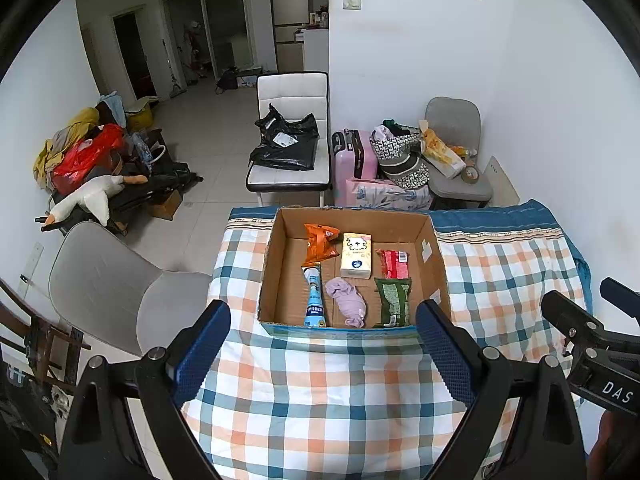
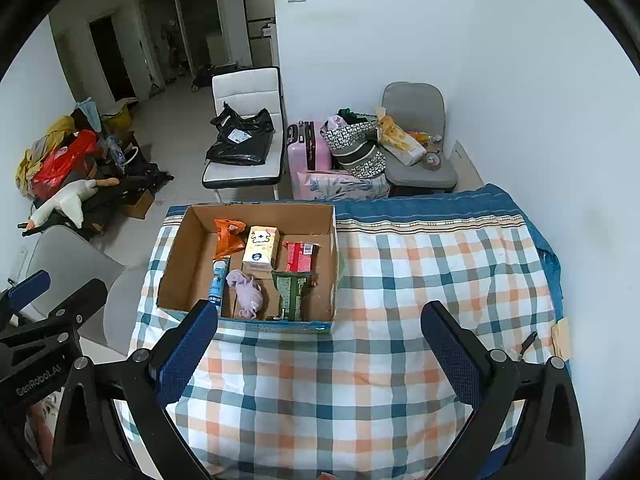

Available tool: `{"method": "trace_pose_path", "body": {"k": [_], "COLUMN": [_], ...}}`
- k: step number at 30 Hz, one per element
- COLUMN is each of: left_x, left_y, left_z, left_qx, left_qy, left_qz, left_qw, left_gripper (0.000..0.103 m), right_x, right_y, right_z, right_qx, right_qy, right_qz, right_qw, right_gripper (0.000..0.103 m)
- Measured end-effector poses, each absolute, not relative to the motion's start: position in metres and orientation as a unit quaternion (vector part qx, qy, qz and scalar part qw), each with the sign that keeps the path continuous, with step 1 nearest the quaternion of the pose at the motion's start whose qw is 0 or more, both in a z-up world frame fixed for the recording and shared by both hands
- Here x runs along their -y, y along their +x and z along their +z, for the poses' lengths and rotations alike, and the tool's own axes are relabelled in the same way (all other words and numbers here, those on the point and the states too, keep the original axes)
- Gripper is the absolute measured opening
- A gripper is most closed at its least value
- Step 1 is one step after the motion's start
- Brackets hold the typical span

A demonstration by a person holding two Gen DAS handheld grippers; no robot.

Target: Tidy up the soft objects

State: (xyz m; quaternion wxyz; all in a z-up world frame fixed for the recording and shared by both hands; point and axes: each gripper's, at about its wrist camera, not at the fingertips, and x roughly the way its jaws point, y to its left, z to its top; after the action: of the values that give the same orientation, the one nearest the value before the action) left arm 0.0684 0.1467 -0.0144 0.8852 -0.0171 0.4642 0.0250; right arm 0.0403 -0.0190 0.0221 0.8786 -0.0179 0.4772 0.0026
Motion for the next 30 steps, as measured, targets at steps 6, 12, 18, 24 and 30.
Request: {"method": "trace_pose_path", "body": {"k": [6,12,18,24,30], "left_x": [-0.1462,-0.1467,-0.1458,-0.1456,-0.1464], "left_y": [0.0666,0.0658,0.0635,0.0636,0.0622], "left_z": [-0.0123,-0.0125,-0.0122,-0.0124,-0.0123], "left_qx": [-0.463,-0.463,-0.463,-0.463,-0.462], "left_qy": [-0.021,-0.02,-0.021,-0.021,-0.022], "left_qz": [0.028,0.028,0.029,0.029,0.029], "left_qw": [0.886,0.886,0.886,0.886,0.886], "left_gripper": [0.095,0.095,0.095,0.095,0.095], "right_x": [0.0194,0.0191,0.0194,0.0197,0.0202], "right_y": [0.0397,0.0385,0.0372,0.037,0.0353], "right_z": [0.0221,0.0223,0.0219,0.0221,0.0216], "right_qx": [-0.477,-0.477,-0.476,-0.477,-0.475], "right_qy": [-0.018,-0.017,-0.018,-0.017,-0.018], "right_qz": [0.002,0.002,0.001,0.002,0.001], "right_qw": [0.879,0.879,0.879,0.879,0.88], "right_gripper": [0.103,0.103,0.103,0.103,0.103]}}
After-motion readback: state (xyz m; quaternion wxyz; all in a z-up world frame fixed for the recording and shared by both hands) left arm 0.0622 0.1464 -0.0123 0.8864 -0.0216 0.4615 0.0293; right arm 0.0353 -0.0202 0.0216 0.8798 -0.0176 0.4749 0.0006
